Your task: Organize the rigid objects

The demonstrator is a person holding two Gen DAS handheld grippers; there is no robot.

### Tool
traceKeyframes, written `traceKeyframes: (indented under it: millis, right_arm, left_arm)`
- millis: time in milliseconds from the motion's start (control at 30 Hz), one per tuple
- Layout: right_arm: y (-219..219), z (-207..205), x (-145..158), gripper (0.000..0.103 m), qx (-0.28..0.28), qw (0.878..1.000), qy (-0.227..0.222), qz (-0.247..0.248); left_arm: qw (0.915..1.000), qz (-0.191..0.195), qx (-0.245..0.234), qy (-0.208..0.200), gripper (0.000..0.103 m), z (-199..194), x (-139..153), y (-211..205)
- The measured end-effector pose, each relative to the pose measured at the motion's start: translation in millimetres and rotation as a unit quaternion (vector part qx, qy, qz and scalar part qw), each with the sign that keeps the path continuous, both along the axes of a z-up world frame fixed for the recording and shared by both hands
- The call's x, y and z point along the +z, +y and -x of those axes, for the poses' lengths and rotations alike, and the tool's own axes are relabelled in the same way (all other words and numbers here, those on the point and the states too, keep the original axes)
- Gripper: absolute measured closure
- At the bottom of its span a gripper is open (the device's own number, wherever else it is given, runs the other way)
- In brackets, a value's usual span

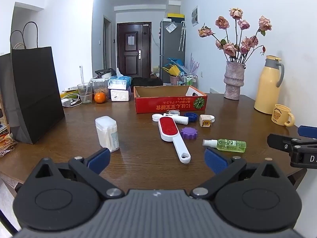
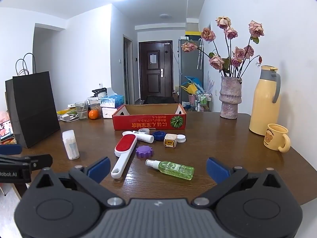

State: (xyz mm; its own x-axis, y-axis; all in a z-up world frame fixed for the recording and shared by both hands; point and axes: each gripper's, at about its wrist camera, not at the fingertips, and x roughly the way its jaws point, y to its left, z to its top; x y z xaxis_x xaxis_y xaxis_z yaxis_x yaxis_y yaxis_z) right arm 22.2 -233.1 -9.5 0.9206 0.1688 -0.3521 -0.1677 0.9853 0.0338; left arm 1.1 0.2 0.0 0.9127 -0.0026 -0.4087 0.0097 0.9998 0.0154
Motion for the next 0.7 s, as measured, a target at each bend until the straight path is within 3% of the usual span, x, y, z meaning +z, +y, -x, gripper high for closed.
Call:
traceKeyframes:
  millis: [700]
  right_arm:
    - [-0.1, 0.0, -2.4, 0.000, 0.001, 1.000, 0.004, 0.004]
  left_arm:
    - [1.0000, 0.007, 0.000, 0.001, 0.000, 1.7, -5.5, -0.1]
